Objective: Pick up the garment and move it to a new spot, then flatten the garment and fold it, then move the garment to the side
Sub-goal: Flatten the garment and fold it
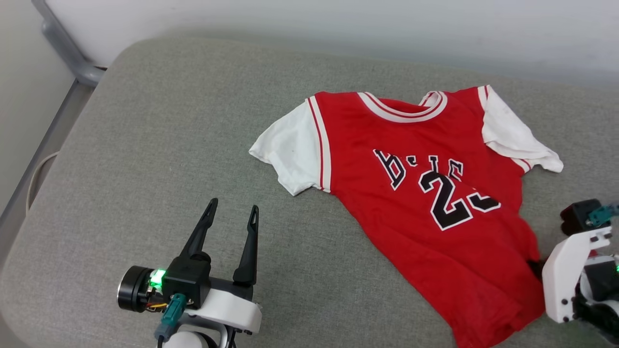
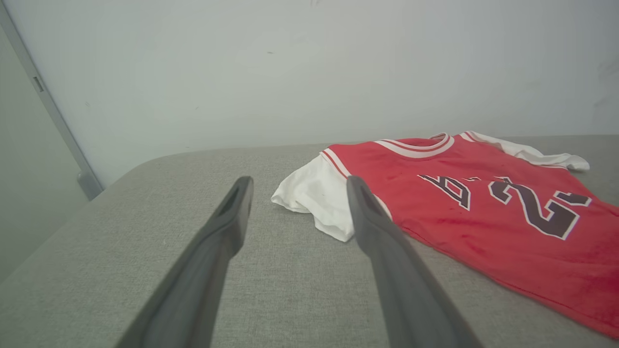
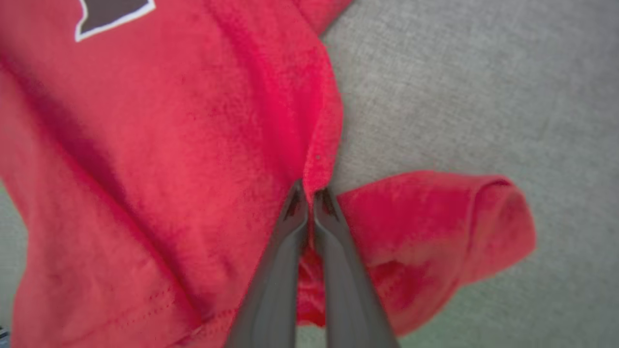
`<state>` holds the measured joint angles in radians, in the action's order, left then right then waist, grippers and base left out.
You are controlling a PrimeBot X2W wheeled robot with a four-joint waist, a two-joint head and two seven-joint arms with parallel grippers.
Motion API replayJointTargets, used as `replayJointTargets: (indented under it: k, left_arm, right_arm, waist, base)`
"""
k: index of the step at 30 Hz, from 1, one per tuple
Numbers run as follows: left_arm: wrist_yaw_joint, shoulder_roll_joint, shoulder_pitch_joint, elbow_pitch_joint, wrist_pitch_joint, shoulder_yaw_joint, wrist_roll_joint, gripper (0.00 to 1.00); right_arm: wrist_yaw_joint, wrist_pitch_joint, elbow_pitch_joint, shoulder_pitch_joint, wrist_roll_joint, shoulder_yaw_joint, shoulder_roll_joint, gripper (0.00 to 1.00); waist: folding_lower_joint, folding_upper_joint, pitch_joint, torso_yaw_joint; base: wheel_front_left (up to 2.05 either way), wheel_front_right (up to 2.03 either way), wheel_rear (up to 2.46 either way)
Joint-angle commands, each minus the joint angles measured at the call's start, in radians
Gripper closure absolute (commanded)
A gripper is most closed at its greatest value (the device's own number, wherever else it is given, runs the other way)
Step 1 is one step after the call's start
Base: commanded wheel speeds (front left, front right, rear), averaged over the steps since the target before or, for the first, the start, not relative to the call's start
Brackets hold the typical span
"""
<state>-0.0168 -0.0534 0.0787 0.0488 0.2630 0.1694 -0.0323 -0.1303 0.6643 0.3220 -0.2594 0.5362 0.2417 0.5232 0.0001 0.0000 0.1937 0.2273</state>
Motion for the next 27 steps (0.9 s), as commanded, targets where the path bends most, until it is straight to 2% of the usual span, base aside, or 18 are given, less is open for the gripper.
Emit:
replayJointTargets:
  k: [1, 9, 10, 16, 23, 24, 25, 27]
  left_arm:
    - [0.0, 0.002, -0.011, 0.001, 0.003, -0.001, 0.0, 0.0]
    - [-0.003, 0.002, -0.041, 0.011, 0.003, -0.006, -0.001, 0.0]
    - [-0.005, 0.002, -0.054, 0.012, 0.003, -0.008, -0.002, 0.0]
    - [-0.007, 0.003, -0.075, 0.012, 0.003, -0.015, -0.002, 0.0]
    - [-0.012, 0.003, -0.083, 0.009, 0.003, -0.02, 0.007, 0.0]
    - [-0.012, 0.003, -0.083, 0.009, 0.003, -0.02, 0.008, 0.0]
    - [-0.012, 0.003, -0.083, 0.01, 0.003, -0.021, 0.008, 0.0]
    - [-0.012, 0.003, -0.084, 0.011, 0.003, -0.022, 0.01, 0.0]
  right_arm:
    - [-0.001, 0.021, 0.003, 0.053, 0.026, 0.035, -0.023, 1.0]
    - [0.0, 0.066, -0.151, 0.139, 0.174, 0.098, -0.045, 1.0]
    - [0.0, 0.096, -0.209, 0.184, 0.205, 0.112, -0.061, 1.0]
    - [0.0, 0.158, -0.289, 0.28, 0.216, 0.131, -0.083, 1.0]
    - [0.0, 0.174, -0.308, 0.341, 0.18, 0.105, -0.098, 1.0]
    - [0.0, 0.163, -0.311, 0.336, 0.173, 0.098, -0.1, 0.65]
    - [0.0, 0.148, -0.315, 0.327, 0.165, 0.089, -0.104, 0.0]
    - [0.0, 0.129, -0.319, 0.31, 0.156, 0.065, -0.114, 0.0]
  waist:
    - [-0.0001, 0.0, -0.018, -0.012]
    - [-0.0001, 0.0, -0.096, -0.042]
    - [-0.0001, 0.0, -0.115, -0.046]
    - [-0.0001, 0.0, -0.139, -0.041]
    - [-0.0001, 0.0, -0.138, -0.033]
    - [-0.0001, 0.0, -0.137, -0.034]
    - [-0.0001, 0.0, -0.137, -0.035]
    - [-0.0001, 0.0, -0.137, -0.038]
  base:
    - [0.0, 0.0, 0.0]
    - [0.0, 0.0, 0.0]
    - [0.0, 0.0, 0.0]
    - [0.0, 0.0, 0.0]
    - [0.0, 0.0, 0.0]
    - [0.0, 0.0, 0.0]
    - [0.0, 0.0, 0.0]
    - [0.0, 0.0, 0.0]
